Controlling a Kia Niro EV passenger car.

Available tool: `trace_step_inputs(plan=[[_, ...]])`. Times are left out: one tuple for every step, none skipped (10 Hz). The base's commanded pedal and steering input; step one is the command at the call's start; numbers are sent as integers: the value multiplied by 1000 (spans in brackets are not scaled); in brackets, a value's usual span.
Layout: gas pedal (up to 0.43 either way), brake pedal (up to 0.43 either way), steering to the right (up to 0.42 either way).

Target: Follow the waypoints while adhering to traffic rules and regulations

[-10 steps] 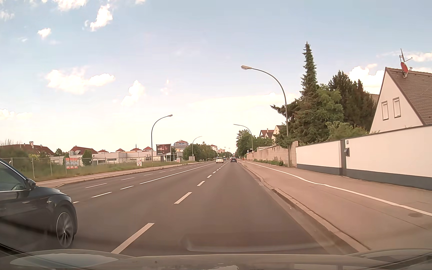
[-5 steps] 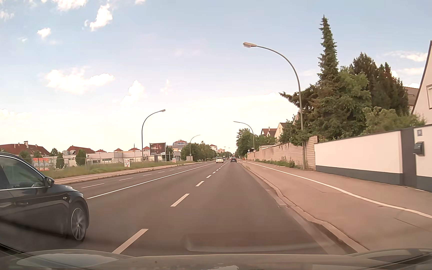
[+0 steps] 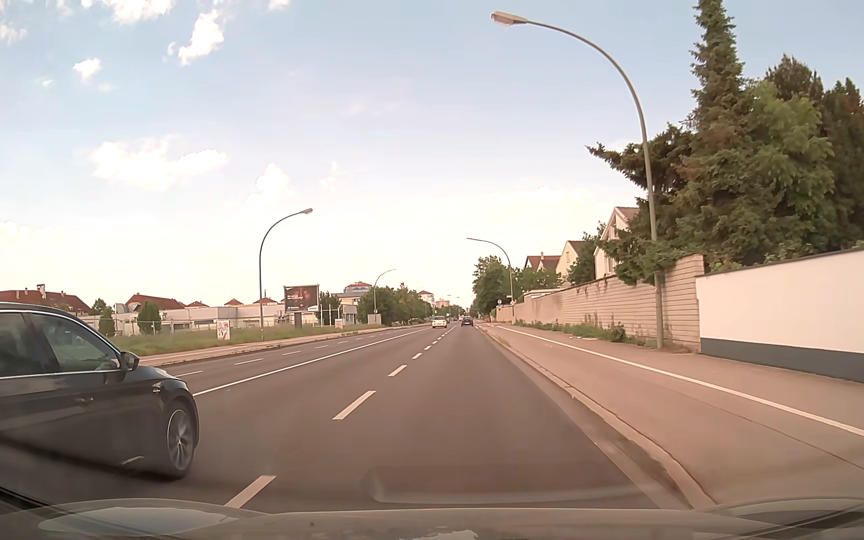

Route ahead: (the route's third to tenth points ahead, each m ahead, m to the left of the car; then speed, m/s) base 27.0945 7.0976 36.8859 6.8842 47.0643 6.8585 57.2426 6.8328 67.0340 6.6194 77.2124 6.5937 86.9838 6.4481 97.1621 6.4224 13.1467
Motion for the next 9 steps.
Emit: trace_step_inputs(plan=[[98,18,-2],[79,18,-2],[59,18,-2],[0,18,-2],[0,18,-2],[0,18,-3],[0,18,-3],[0,18,-2],[0,18,0]])
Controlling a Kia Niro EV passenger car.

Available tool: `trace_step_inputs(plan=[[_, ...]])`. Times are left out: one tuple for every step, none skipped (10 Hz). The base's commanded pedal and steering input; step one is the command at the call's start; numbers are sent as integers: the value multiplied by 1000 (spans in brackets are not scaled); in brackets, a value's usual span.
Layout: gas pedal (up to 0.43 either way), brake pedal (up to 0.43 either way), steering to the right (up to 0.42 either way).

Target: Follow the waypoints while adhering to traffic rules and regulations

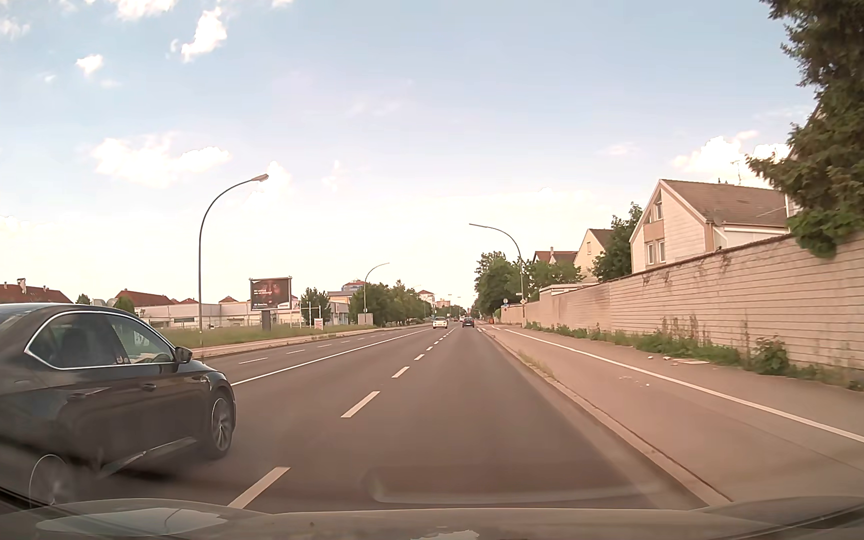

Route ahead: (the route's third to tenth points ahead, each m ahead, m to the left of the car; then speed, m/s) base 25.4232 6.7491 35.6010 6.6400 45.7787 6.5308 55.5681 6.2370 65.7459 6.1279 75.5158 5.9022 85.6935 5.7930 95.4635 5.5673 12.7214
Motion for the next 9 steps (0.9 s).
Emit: trace_step_inputs(plan=[[0,18,2],[0,18,2],[0,18,2],[0,18,2],[0,18,2],[0,18,2],[39,18,1],[67,18,0],[67,18,-1]])
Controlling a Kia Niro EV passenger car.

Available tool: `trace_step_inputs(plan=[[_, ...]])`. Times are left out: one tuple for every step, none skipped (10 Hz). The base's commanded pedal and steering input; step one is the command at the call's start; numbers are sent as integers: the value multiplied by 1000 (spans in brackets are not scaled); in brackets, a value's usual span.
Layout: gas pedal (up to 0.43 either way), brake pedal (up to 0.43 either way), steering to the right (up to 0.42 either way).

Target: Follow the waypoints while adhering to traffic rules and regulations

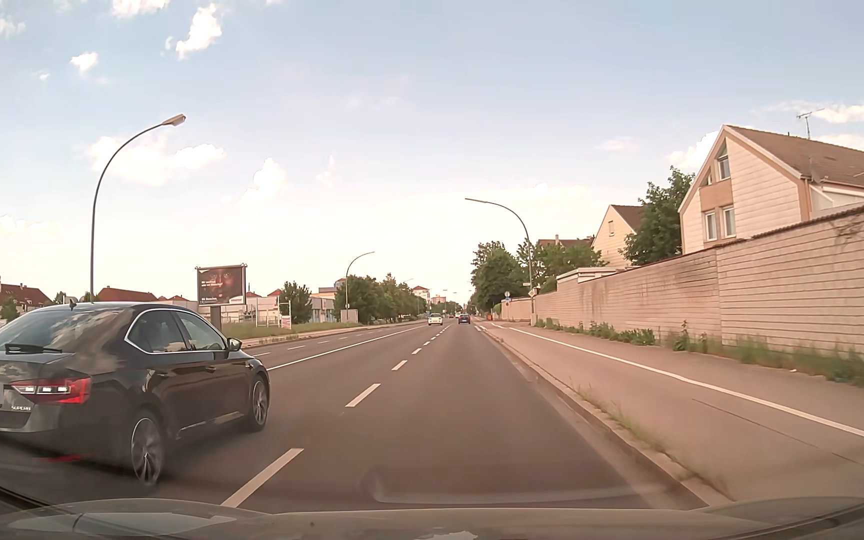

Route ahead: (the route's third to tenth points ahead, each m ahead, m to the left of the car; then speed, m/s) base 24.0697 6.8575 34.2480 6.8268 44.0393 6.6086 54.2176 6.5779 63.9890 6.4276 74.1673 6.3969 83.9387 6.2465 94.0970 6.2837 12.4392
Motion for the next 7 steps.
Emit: trace_step_inputs(plan=[[67,18,-3],[67,18,-4],[67,18,-4],[67,18,-4],[67,18,-4],[67,18,-4],[67,18,-4]])
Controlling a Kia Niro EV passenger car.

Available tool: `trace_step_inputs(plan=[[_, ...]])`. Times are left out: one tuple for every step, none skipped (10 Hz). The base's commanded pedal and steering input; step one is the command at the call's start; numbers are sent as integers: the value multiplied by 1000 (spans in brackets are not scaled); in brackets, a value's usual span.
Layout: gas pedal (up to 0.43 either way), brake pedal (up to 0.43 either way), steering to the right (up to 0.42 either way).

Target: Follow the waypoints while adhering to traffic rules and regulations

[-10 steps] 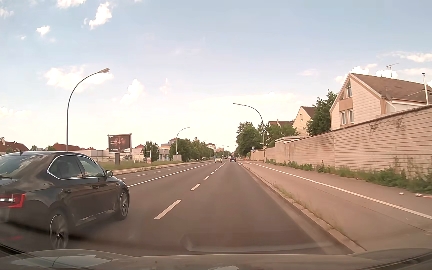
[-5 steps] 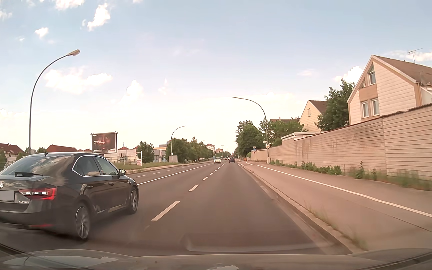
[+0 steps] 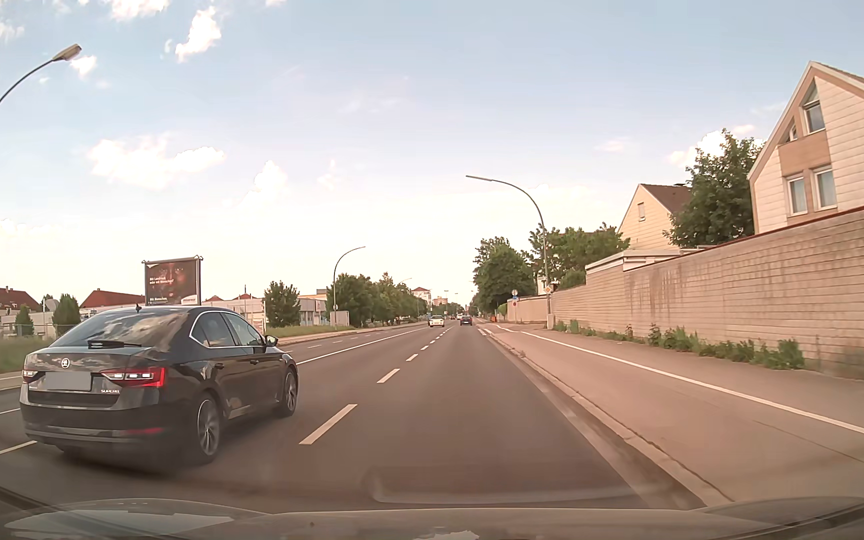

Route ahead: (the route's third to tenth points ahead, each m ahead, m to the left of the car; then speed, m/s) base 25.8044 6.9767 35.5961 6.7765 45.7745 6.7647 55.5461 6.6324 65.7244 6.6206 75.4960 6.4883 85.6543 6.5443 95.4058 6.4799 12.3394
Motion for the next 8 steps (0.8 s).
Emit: trace_step_inputs(plan=[[67,18,-3],[67,18,-1],[67,18,0],[67,18,0],[67,18,0],[67,18,0],[67,18,0],[79,18,0]])
